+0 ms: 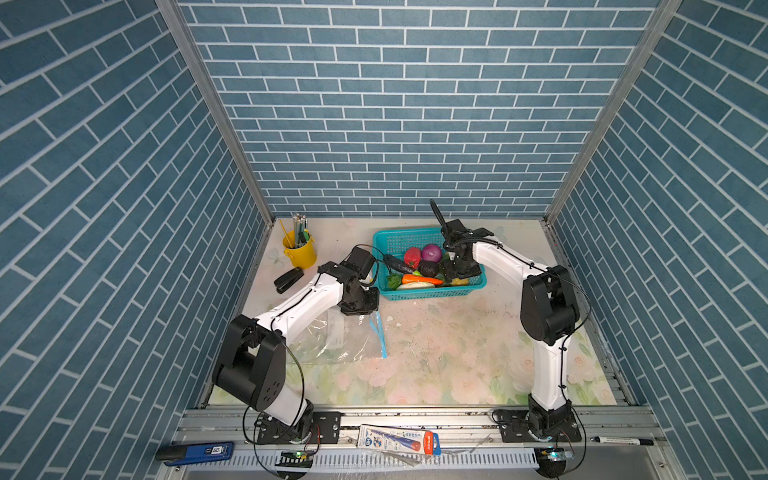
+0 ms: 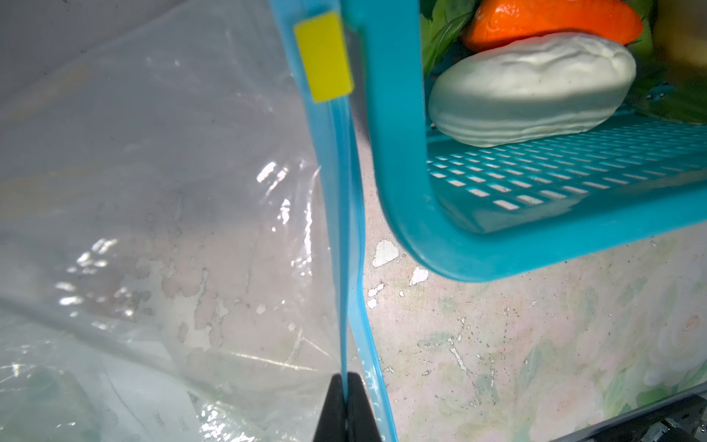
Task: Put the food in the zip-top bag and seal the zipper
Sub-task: 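Lower the right gripper into the basket toward the yellow potato, then close the right gripper around the yellow potato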
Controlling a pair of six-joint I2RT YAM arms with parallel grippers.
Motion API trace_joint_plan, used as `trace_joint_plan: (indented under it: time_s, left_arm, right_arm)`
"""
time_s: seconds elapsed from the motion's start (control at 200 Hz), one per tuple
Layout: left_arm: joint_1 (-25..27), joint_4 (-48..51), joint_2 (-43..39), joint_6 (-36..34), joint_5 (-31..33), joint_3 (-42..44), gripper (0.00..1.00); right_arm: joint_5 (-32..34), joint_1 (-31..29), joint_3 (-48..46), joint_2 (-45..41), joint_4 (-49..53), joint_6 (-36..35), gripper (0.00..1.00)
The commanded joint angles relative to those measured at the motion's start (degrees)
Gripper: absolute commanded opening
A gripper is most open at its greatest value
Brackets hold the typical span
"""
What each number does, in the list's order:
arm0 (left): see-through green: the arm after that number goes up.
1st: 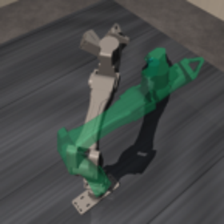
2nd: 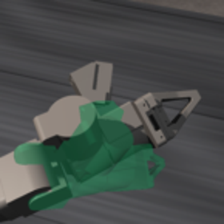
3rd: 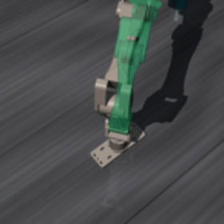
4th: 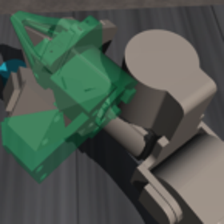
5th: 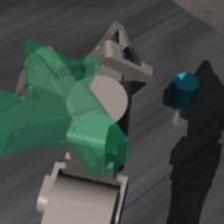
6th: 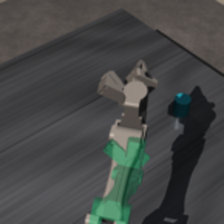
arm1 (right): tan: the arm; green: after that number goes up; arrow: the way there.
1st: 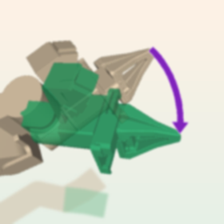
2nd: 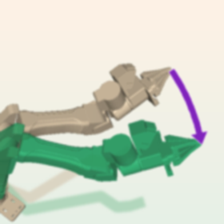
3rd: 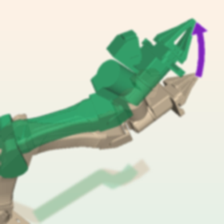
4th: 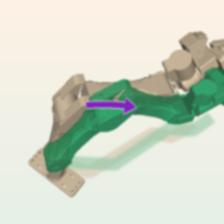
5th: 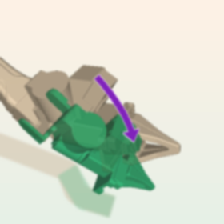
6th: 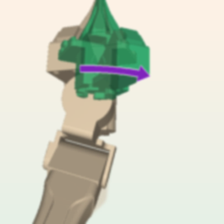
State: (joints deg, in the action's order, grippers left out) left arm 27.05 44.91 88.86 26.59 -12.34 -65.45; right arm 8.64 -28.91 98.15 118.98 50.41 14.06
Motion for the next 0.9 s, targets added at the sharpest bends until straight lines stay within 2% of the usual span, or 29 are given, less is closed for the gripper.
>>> trace_joint_plan:
  time_s: [0.0,0.13,0.28,0.4,0.575,0.75,0.895]
  left_arm:
    - [0.38,0.71,-0.90,0.39,-0.33,-0.99,0.00]
    - [0.38,0.71,-0.80,0.42,-0.32,-0.97,0.00]
    - [0.39,0.63,-0.71,0.30,-0.32,-0.99,0.00]
    - [0.41,0.67,-0.62,0.20,-0.22,-0.91,0.00]
    - [0.38,0.54,-0.62,0.20,-0.14,-0.73,0.00]
    - [0.40,0.60,-0.62,0.17,-0.11,-0.68,0.00]
    - [0.42,0.65,-0.56,0.21,-0.27,-0.82,0.00]
  right_arm:
    - [-0.02,0.39,3.16,1.98,1.79,-0.60,0.74]
    - [-0.74,0.61,4.06,3.69,1.71,-0.56,0.78]
    - [-1.24,1.04,5.24,5.50,1.45,-0.55,0.94]
    - [-2.50,1.68,6.80,7.16,1.46,-0.53,0.95]
    - [-4.82,2.00,8.52,9.53,1.49,-0.09,0.91]
    - [-6.35,2.12,8.44,9.40,1.20,0.60,0.79]
    - [-7.41,2.19,7.26,7.59,0.87,0.88,0.75]
